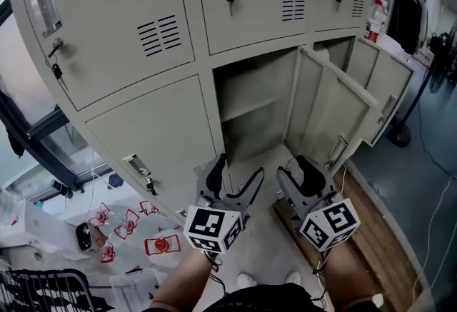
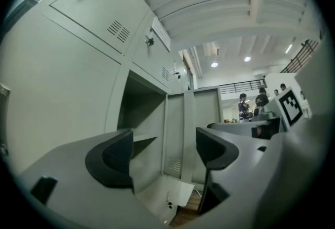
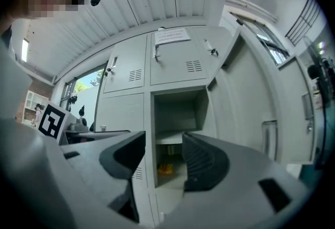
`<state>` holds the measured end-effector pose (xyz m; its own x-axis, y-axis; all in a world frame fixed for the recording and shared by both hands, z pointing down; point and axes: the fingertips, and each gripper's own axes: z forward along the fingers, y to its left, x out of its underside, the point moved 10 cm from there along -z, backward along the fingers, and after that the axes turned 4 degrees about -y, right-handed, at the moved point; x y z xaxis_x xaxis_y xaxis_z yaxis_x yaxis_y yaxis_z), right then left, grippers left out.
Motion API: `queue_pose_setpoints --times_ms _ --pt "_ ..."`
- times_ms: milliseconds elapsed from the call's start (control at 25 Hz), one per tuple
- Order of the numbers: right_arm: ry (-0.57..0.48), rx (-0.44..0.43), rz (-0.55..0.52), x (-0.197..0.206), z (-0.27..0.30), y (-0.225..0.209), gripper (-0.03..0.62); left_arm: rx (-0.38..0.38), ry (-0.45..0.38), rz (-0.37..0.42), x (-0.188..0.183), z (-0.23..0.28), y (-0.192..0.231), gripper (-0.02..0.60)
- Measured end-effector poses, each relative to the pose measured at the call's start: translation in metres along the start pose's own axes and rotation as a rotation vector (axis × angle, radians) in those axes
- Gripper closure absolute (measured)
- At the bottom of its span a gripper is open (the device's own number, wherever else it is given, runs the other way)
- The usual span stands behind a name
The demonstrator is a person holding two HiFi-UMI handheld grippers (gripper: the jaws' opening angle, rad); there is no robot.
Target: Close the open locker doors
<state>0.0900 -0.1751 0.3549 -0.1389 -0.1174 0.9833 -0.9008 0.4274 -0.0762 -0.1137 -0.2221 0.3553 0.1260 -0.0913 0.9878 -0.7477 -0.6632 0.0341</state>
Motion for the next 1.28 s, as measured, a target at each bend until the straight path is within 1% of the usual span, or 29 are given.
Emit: queue_pose_setpoints --times_ms 200,320,480,600,720,920,1080,1160,1280 --pt "-0.026 0.141 -0.019 -0.014 -0.038 -0.029 0.388 0.117 0.005 -0.022 0.006 0.024 -0.032 0.218" --pt "-0.046 0.214 -0.027 -0.022 -0.056 -0.046 0.39 0.174 0.01 -0.024 0.007 0.034 -0.046 0.218" --pt "-0.065 0.296 -0.032 -0.028 -0.076 -0.063 0.39 0.225 0.01 -0.027 0.004 0.04 -0.059 0.218" --pt "-0.067 0.339 -0.034 -0.03 -0.085 -0.074 0.39 0.248 0.009 -0.037 0.003 0.041 -0.067 0.218" --pt "-0.059 0.357 -0.035 -0.032 -0.089 -0.083 0.39 0.268 0.016 -0.038 0.003 0.04 -0.076 0.218" --pt "-0.052 0.352 -0.04 -0.034 -0.085 -0.097 0.39 0.291 0.034 -0.052 0.008 0.04 -0.086 0.218" --pt "-0.057 0.335 -0.034 -0.033 -0.079 -0.107 0.394 0.287 0.047 -0.042 0.01 0.042 -0.089 0.218" --pt "-0.058 0.325 -0.029 -0.033 -0.075 -0.112 0.419 0.28 0.049 -0.04 0.01 0.044 -0.089 0.219" --pt "-0.059 0.309 -0.027 -0.034 -0.069 -0.121 0.427 0.265 0.043 -0.035 0.008 0.049 -0.087 0.219"
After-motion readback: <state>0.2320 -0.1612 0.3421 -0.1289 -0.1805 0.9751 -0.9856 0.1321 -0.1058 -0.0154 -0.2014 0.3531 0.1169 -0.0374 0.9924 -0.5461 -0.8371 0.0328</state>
